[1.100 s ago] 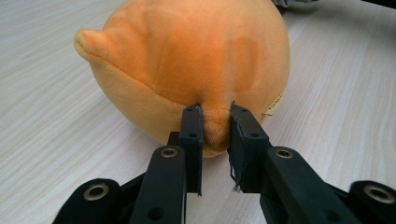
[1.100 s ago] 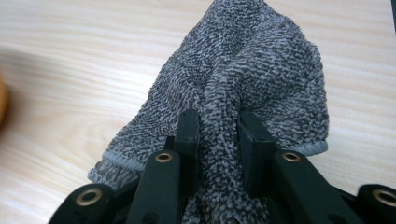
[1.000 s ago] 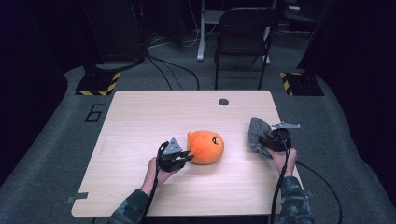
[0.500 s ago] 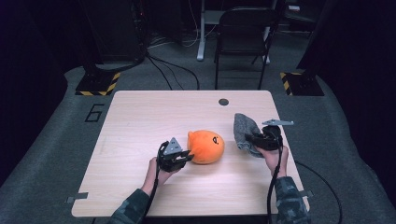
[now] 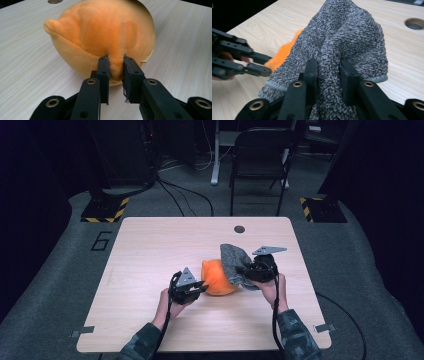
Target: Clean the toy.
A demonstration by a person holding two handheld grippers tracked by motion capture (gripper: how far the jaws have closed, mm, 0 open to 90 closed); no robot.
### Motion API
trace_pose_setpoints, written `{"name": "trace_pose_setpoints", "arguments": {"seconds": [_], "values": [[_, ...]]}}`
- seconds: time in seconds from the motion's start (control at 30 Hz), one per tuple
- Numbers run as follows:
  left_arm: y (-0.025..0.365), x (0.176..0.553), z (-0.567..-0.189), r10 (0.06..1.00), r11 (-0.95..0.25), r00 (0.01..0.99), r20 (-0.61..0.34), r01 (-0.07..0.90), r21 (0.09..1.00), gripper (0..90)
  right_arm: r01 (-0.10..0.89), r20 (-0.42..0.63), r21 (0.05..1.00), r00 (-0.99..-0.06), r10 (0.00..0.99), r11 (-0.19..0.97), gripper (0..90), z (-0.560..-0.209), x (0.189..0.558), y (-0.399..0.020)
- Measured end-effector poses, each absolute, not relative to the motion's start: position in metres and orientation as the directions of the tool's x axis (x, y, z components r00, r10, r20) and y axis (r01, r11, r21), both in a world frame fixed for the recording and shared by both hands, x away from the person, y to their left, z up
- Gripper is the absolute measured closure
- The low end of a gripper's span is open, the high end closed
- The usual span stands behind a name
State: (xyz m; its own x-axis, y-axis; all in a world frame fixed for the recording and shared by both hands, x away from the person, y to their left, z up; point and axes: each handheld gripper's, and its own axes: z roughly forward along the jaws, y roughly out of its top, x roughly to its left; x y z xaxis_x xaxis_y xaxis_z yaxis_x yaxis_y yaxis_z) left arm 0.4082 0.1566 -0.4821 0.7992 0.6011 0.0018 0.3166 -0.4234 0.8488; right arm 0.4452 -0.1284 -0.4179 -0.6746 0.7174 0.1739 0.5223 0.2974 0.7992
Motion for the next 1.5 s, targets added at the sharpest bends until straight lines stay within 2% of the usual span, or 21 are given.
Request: {"name": "trace_pose_setpoints", "arguments": {"seconds": [0.43,0.7,1.0,1.5], "values": [[0.151,0.406,-0.480,0.596,-0.406,0.803,0.006,0.295,0.865,78.0,0.465,0.111,0.792,-0.748,0.654,0.397,69.6,-0.413,0.440,-0.078],[0.149,0.404,-0.480,0.579,-0.413,0.815,0.005,0.288,0.864,78.5,0.418,0.052,0.795,-0.770,0.636,0.441,69.0,-0.421,0.438,-0.064],[0.150,0.405,-0.484,0.594,-0.389,0.804,-0.019,0.308,0.868,78.5,0.416,0.025,0.782,-0.764,0.644,0.464,68.6,-0.427,0.438,-0.066],[0.151,0.405,-0.483,0.589,-0.387,0.808,-0.023,0.307,0.869,78.4,0.458,0.049,0.781,-0.722,0.690,0.424,68.0,-0.426,0.439,-0.090]]}}
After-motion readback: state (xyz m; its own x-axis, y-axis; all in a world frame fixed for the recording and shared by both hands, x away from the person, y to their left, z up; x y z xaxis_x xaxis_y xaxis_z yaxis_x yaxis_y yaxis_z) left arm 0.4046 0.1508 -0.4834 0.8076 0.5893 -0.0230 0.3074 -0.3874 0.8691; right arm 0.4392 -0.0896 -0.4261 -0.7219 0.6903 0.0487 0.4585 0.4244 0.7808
